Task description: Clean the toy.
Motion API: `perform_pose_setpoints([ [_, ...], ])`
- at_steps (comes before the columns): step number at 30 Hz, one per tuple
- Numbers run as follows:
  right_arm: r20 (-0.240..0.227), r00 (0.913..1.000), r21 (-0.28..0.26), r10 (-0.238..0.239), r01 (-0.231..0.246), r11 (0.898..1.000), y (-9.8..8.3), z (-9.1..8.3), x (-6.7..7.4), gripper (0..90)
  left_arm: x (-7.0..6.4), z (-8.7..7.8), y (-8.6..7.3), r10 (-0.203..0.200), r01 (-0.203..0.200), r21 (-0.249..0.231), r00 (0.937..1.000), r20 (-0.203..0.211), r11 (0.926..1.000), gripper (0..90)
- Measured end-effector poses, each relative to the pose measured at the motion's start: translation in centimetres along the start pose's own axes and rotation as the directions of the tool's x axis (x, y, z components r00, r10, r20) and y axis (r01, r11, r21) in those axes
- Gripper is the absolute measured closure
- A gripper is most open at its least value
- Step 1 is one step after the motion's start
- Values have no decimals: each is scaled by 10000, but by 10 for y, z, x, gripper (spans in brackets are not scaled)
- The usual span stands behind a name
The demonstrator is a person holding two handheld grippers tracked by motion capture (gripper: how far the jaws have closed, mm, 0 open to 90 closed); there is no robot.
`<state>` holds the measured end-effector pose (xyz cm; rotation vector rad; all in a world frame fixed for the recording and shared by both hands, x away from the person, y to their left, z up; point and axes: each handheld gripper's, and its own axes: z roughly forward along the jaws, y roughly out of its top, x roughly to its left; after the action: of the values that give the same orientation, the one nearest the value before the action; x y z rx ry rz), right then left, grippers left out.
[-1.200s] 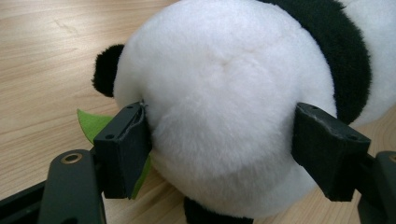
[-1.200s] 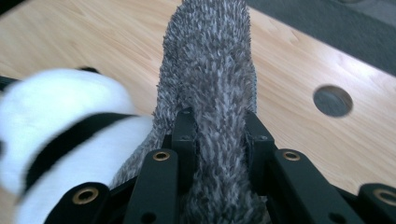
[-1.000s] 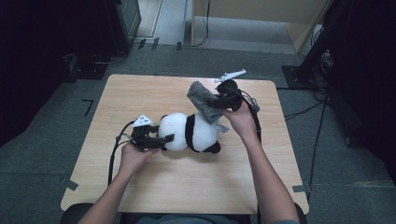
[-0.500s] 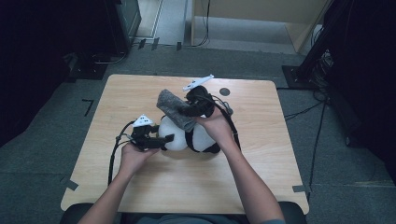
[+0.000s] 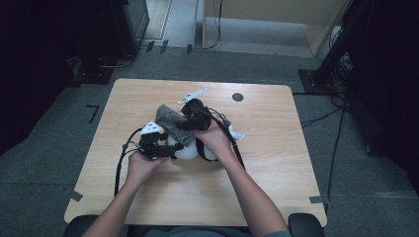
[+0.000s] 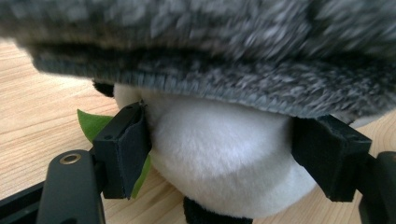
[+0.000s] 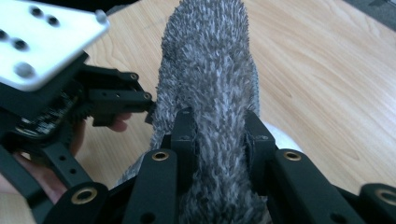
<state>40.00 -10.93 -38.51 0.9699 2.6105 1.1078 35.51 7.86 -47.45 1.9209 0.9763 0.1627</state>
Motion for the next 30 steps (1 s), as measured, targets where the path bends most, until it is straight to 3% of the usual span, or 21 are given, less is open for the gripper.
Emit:
perform_pose_setpoints([
  [10, 8, 9997, -118, 240, -240, 9996, -12, 0, -8, 709, 0, 0, 0, 9, -9, -31, 10000, -1, 10000, 230],
  [17, 204, 9997, -103, 164, -162, 9998, -16, -9, -13, 708, 0, 0, 0, 9, -9, -38, 10000, 10, 10000, 230],
  [30, 703, 9966, -133, 433, -424, 9990, -30, -30, -29, 701, 0, 0, 0, 11, -11, -56, 10000, 21, 10000, 230],
])
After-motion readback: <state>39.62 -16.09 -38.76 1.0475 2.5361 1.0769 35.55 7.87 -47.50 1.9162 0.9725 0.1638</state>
